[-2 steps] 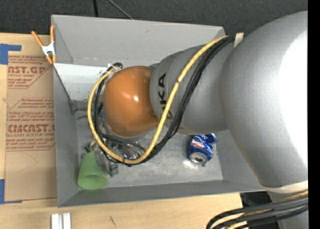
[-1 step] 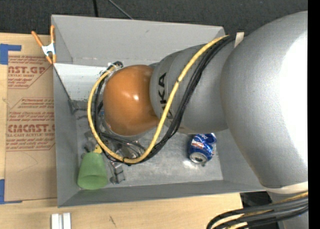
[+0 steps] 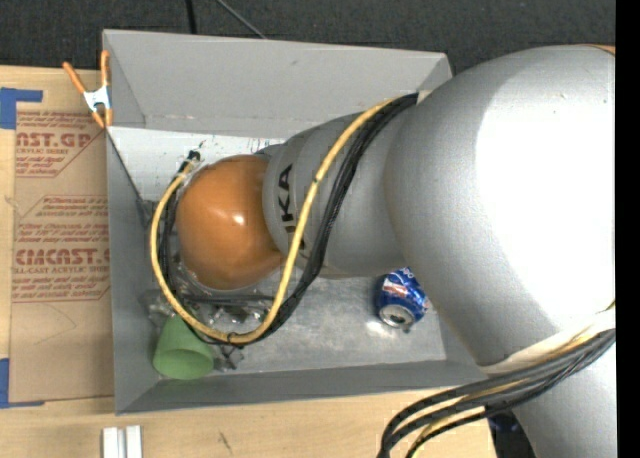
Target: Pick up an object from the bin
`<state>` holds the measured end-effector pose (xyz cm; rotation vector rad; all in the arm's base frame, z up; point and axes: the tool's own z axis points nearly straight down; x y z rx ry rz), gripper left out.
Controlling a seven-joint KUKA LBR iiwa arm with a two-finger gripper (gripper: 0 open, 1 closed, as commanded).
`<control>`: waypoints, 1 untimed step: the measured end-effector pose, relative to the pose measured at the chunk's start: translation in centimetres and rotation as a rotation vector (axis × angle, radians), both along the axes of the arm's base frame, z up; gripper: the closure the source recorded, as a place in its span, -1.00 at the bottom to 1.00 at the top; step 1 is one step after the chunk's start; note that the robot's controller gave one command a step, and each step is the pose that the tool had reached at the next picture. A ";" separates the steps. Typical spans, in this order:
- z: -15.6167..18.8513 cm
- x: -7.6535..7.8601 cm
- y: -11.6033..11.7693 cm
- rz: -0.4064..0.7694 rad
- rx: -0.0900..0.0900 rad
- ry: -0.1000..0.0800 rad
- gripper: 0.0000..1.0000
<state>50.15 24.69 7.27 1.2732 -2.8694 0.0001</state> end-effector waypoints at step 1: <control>0.1 0.1 -0.1 -0.001 0.000 0.000 1.00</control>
Offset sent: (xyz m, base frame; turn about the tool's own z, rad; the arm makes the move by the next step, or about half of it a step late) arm 0.0000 0.0000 0.0000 0.0000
